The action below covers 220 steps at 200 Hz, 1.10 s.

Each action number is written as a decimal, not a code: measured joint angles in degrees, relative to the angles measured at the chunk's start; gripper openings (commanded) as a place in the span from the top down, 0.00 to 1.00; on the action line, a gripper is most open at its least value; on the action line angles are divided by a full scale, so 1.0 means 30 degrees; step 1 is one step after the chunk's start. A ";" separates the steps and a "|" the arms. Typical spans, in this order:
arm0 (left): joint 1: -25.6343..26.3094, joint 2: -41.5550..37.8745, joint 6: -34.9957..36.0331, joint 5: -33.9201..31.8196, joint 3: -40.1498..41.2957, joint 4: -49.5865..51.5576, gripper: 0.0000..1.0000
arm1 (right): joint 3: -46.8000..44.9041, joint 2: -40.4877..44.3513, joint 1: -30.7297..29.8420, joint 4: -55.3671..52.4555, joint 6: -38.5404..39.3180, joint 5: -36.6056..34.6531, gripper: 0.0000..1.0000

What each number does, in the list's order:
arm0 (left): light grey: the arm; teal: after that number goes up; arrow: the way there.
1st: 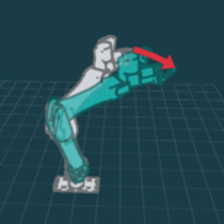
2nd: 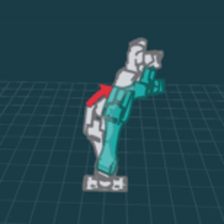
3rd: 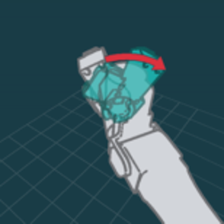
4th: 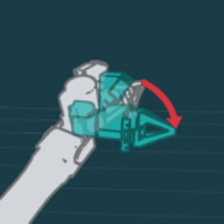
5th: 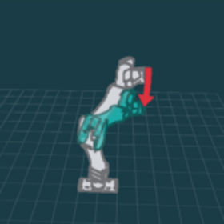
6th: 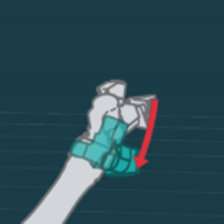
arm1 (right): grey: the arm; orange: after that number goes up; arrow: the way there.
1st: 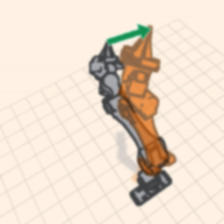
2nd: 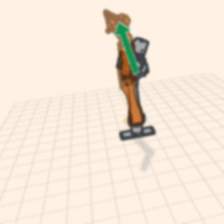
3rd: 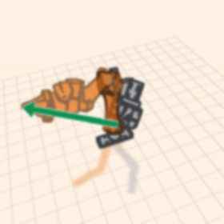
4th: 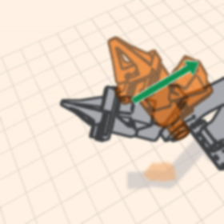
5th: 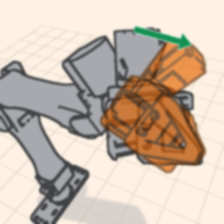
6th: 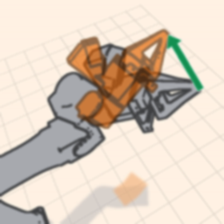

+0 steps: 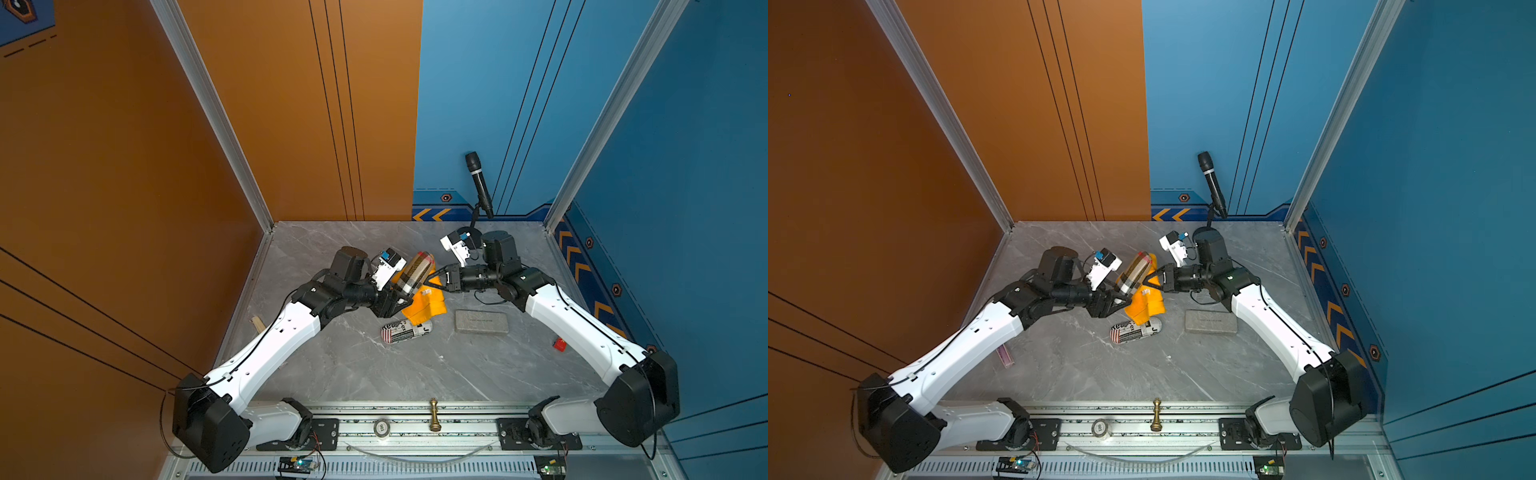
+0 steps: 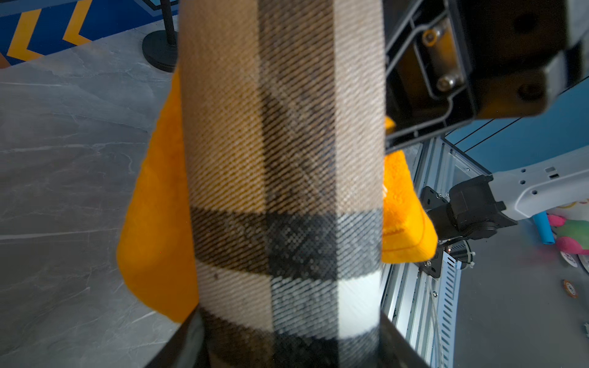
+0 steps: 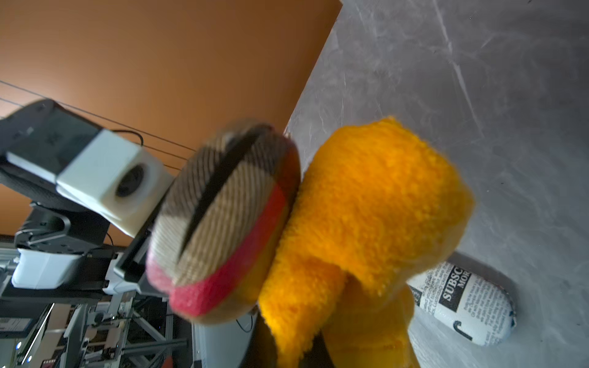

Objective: Wipe the eyeglass case
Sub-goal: Wipe the dirt from the eyeglass case, then place the eyeglass case at the center of the board, then place the cleaning item at the center of the board.

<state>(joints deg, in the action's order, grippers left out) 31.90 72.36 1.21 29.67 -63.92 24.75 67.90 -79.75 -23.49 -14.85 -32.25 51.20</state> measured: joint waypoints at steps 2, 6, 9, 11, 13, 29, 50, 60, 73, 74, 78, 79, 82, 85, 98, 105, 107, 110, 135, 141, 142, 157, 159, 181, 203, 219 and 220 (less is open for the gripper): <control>0.0015 0.0007 0.0007 -0.0015 0.0000 0.0022 0.65 | 0.0036 0.0000 0.0138 0.0051 -0.0036 0.0007 1.00; 0.0044 0.0044 0.0131 -0.0073 0.0000 0.0080 0.65 | 0.0095 0.0000 0.0474 0.0182 -0.0175 0.0073 1.00; 0.0073 0.0073 0.0211 -0.0117 0.0000 0.0131 0.65 | 0.0146 0.0007 0.0736 0.0284 -0.0270 0.0080 1.00; 0.0080 0.0102 0.0291 -0.0160 0.0000 0.0211 0.65 | 0.0168 0.0015 0.0903 0.0357 -0.0321 0.0102 1.00; 0.0102 0.0131 0.0328 -0.0197 0.0000 0.0270 0.65 | 0.0197 0.0036 0.1115 0.0459 -0.0393 0.0175 1.00; 0.0117 0.0444 0.0831 -0.0561 0.0044 0.1056 0.65 | 0.0474 0.0197 0.2586 0.1056 -0.0780 0.0393 1.00; -0.0051 0.0874 0.1537 -0.1239 0.0058 0.2084 0.64 | 0.1268 0.0648 0.4240 0.0765 -0.0678 0.0386 1.00; -0.0168 0.0984 0.1974 -0.1508 0.0044 0.2419 0.64 | 0.2142 0.0692 0.4648 -0.0328 -0.0146 0.0066 1.00; -0.0255 0.1217 0.2798 -0.1909 -0.0189 0.2776 0.63 | 0.3621 0.0612 0.4801 -0.2361 0.1122 -0.1056 1.00; -0.0255 0.1239 0.2834 -0.1923 -0.0211 0.2783 0.63 | 0.3716 0.0605 0.4801 -0.2492 0.1166 -0.1129 1.00; -0.0255 0.1384 0.3177 -0.2033 -0.0350 0.2834 0.63 | 0.4262 0.0532 0.4801 -0.3300 0.1712 -0.1647 1.00; -0.0255 0.1406 0.3235 -0.2055 -0.0379 0.2841 0.63 | 0.4350 0.0517 0.4801 -0.3439 0.1800 -0.1734 1.00; -0.0255 0.1494 0.3432 -0.2127 -0.0488 0.2892 0.63 | 0.4714 0.0474 0.4801 -0.3942 0.2040 -0.2069 1.00; -0.0255 0.1683 0.3789 -0.2266 -0.0641 0.2929 0.62 | 0.5071 0.0386 0.4801 -0.4430 0.2426 -0.2463 1.00; -0.0233 0.2484 0.5056 -0.2674 -0.1435 0.3133 0.62 | 0.6251 0.0073 0.4838 -0.6149 0.3679 -0.4175 1.00; -0.0211 0.3053 0.5850 -0.2871 -0.1982 0.3177 0.62 | 0.6630 -0.0102 0.4911 -0.6914 0.4240 -0.5173 1.00; -0.0197 0.3213 0.6076 -0.2936 -0.2142 0.3206 0.62 | 0.6732 -0.0168 0.4947 -0.7155 0.4408 -0.5515 1.00; -0.0197 0.3461 0.6360 -0.3009 -0.2375 0.3228 0.62 | 0.6812 -0.0248 0.4983 -0.7395 0.4575 -0.5901 1.00; -0.0146 0.5887 0.9012 -0.4160 -0.4590 0.3650 0.62 | 0.7257 -0.1647 0.5282 -0.9530 0.6171 -1.0907 1.00; -0.0146 0.6484 0.9632 -0.4430 -0.5085 0.3701 0.62 | 0.7373 -0.2127 0.5282 -0.9938 0.6477 -1.2014 1.00; -0.0146 0.6550 0.9697 -0.4444 -0.5136 0.3708 0.62 | 0.7395 -0.2266 0.5282 -1.0010 0.6557 -1.2291 1.00; -0.0146 0.8007 1.1198 -0.5027 -0.6251 0.3869 0.62 | 0.7599 -0.3708 0.5202 -1.0761 0.7344 -1.4885 1.00; -0.0146 0.8196 1.1402 -0.5122 -0.6397 0.3912 0.62 | 0.7599 -0.3840 0.5195 -1.0826 0.7417 -1.5140 1.00; -0.0146 1.0076 1.3216 -0.5763 -0.7839 0.4291 0.63 | 0.7548 -0.5275 0.5107 -1.1519 0.8502 -1.8899 1.00; -0.0146 1.1708 1.4600 -0.5982 -0.9063 0.4495 0.64 | 0.6819 -0.5304 0.4845 -1.1387 0.9806 -2.3154 1.00; -0.0146 1.2772 1.5373 -0.5982 -0.9894 0.4648 0.64 | 0.6200 -0.5224 0.4444 -1.1162 1.0761 -2.5944 1.00; -0.0146 1.2808 1.5402 -0.5974 -0.9930 0.4656 0.64 | 0.6178 -0.5224 0.4422 -1.1154 1.0805 -2.6075 1.00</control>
<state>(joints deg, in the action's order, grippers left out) 31.46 110.78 47.42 11.75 -93.71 38.72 86.43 -95.42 -10.22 -48.31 0.16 -27.03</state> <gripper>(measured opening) 0.603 0.069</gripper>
